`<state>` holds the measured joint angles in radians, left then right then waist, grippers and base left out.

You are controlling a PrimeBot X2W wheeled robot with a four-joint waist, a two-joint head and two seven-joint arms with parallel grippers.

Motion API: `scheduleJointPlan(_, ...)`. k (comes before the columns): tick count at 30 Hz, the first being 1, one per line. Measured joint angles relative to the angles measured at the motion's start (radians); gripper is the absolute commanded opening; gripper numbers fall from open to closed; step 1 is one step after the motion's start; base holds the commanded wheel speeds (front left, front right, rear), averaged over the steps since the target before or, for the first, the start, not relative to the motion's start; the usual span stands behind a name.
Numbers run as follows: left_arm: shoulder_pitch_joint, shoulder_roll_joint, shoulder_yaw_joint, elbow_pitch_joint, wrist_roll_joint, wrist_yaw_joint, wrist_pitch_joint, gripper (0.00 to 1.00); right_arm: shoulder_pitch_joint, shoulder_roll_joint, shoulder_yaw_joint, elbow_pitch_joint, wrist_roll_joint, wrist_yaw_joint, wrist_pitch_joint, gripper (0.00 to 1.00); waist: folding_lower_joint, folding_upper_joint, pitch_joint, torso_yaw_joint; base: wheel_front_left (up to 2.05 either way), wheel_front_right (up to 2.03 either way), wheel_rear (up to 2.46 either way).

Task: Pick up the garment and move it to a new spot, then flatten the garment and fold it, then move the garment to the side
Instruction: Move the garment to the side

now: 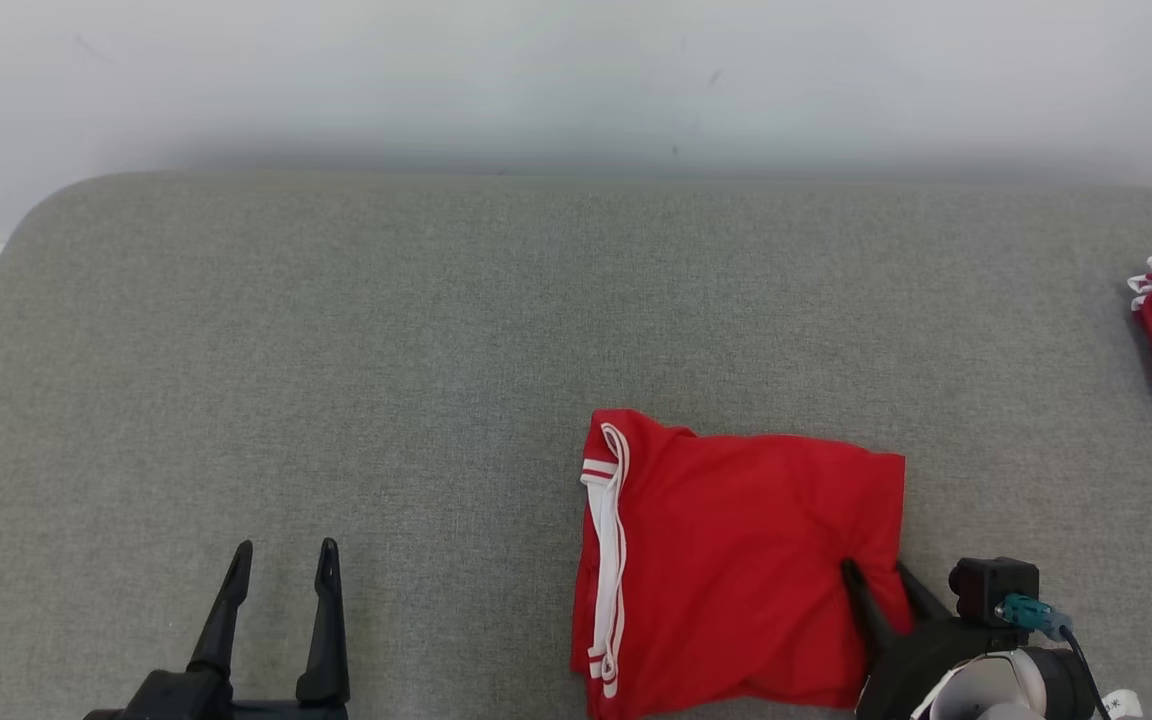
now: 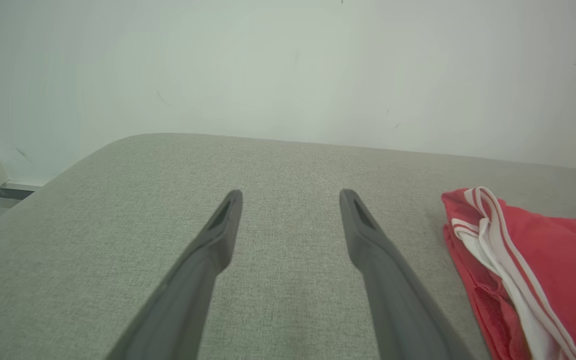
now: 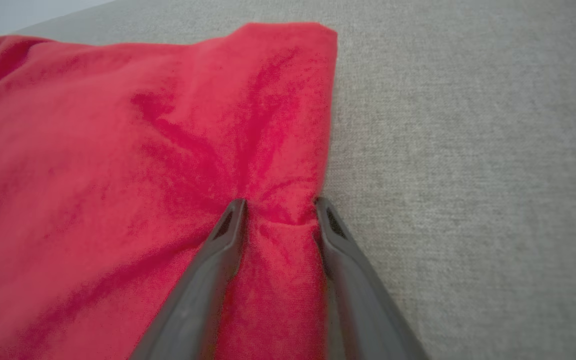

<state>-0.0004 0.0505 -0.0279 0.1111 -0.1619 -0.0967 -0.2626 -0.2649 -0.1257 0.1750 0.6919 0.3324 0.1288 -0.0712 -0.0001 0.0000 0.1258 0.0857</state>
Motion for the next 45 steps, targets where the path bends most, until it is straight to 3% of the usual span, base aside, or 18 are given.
scheduleJointPlan(4, -0.018, 0.000, -0.007, -0.001, -0.009, 0.007, 0.000, 1.00, -0.030, -0.007, 0.013, 0.001, 0.021, 0.003, -0.008, 0.00, 0.0000, 0.0000, 0.018, -0.005, 0.00, 0.00, 0.00)
scheduleJointPlan(8, -0.056, 0.000, -0.028, -0.017, -0.022, 0.011, 0.000, 1.00, -0.118, -0.057, 0.024, -0.006, 0.029, 0.004, 0.002, 0.00, 0.0001, 0.0001, 0.048, -0.008, 0.00, 0.00, 0.00)
scheduleJointPlan(19, -0.177, 0.000, -0.078, -0.057, -0.020, 0.020, 0.000, 1.00, -0.417, -0.309, 0.104, -0.108, 0.065, 0.003, 0.101, 0.00, 0.0003, 0.0003, 0.203, -0.034, 0.00, 0.00, 0.00)
scheduleJointPlan(29, -0.261, 0.001, -0.066, -0.108, 0.047, 0.001, 0.000, 1.00, -0.592, -0.571, 0.104, -0.200, 0.131, 0.003, 0.151, 0.00, 0.0004, 0.0004, 0.369, -0.103, 0.00, 0.00, 0.00)
scheduleJointPlan(45, -0.272, 0.030, -0.052, -0.199, 0.095, -0.010, 0.000, 1.00, -0.684, -0.800, 0.054, -0.194, 0.142, 0.003, 0.241, 0.00, 0.0001, 0.0001, 0.519, -0.239, 0.00, 0.00, 0.00)
